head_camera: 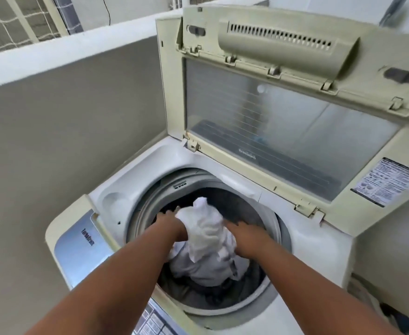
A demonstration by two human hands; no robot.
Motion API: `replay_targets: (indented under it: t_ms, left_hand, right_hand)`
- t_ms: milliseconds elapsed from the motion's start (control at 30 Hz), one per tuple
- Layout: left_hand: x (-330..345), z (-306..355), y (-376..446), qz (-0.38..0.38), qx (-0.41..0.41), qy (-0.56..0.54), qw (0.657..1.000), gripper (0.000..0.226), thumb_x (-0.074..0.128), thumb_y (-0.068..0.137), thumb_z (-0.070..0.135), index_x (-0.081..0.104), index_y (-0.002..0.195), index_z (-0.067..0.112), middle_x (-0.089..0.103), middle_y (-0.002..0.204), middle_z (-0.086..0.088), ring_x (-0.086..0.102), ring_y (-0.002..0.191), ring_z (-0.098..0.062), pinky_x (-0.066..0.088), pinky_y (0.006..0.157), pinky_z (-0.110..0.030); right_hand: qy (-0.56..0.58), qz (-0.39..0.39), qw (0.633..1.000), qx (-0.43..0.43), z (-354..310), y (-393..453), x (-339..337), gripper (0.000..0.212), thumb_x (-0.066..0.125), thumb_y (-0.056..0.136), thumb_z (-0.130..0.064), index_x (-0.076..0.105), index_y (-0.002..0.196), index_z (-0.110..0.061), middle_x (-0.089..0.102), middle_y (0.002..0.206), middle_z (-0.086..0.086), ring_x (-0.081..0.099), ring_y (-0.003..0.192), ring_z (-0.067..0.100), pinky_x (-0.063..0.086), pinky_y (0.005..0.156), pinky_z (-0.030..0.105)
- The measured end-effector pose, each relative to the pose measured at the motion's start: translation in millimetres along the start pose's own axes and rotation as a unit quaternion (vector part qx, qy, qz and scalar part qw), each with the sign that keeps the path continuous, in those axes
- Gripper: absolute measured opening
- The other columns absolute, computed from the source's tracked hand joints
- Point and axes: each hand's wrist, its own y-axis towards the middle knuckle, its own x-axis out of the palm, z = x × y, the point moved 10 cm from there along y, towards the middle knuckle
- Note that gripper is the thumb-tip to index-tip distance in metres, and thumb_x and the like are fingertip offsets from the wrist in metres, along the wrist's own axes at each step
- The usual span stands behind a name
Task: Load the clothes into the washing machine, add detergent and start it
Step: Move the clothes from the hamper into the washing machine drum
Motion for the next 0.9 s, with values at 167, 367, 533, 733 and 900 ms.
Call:
replay_targets:
  t_ms: [167, 367, 533, 733, 900]
  left_hand:
    - [-21.2, -2.7, -19.3, 0.086, 0.035, 0.018, 0.995, 0.071, 0.046, 0.09, 0.042, 0.015, 0.152, 0.027, 0.011, 0.16, -0.011, 0.029, 0.14, -0.032, 0.028, 0.112, -0.046]
    - [-57.0, 21.6, -57.0, 0.161, 0.081, 0.023, 0.983, 0.076, 0.05, 0.088, 0.047, 0.015, 0.152, 0.026, 0.011, 0.16, -0.01, 0.024, 0.142, -0.032, 0.026, 0.114, -0.047]
    - [-88.0, 101.7, -98.6, 0.187, 0.181, -0.017, 0.965, 0.084, 0.053, 0.082, 0.062, 0.02, 0.151, 0.028, 0.021, 0.158, -0.006, 0.027, 0.142, -0.031, 0.025, 0.114, -0.05]
    - [-111.1, 259.1, -193.7, 0.303, 0.414, -0.061, 0.856, 0.059, 0.045, 0.091, 0.059, 0.047, 0.139, 0.026, 0.048, 0.144, 0.004, 0.043, 0.133, -0.017, 0.036, 0.108, -0.034]
    - [-82.3, 386.5, -221.3, 0.305, 0.483, 0.004, 0.821, 0.064, 0.048, 0.089, 0.059, 0.042, 0.143, 0.024, 0.042, 0.149, 0.0, 0.039, 0.137, -0.021, 0.035, 0.11, -0.035]
  right_hand:
    - [0.044, 0.068, 0.997, 0.016, 10.2, -27.4, -25.9, 0.05, 0.047, 0.094, -0.029, 0.036, 0.142, -0.028, 0.052, 0.136, 0.003, 0.054, 0.118, 0.026, 0.039, 0.081, 0.026]
    - [0.068, 0.11, 0.986, 0.109, 42.3, -97.1, -52.0, 0.06, 0.055, 0.081, -0.035, 0.035, 0.138, -0.032, 0.055, 0.13, 0.005, 0.057, 0.112, 0.027, 0.05, 0.089, 0.04]
    - [0.08, 0.173, 0.966, 0.174, 80.3, -180.1, -55.4, 0.053, 0.049, 0.088, -0.034, 0.034, 0.139, -0.035, 0.051, 0.134, -0.001, 0.051, 0.121, 0.021, 0.045, 0.095, 0.035]
    - [0.129, 0.185, 0.941, 0.252, 157.6, -282.8, -30.3, 0.056, 0.052, 0.088, -0.028, 0.038, 0.142, -0.026, 0.046, 0.144, 0.001, 0.047, 0.128, 0.019, 0.041, 0.1, 0.028]
    - [0.215, 0.164, 0.908, 0.32, 243.7, -351.0, 37.7, 0.051, 0.057, 0.087, -0.03, 0.043, 0.136, -0.023, 0.054, 0.131, 0.007, 0.054, 0.115, 0.022, 0.044, 0.089, 0.029]
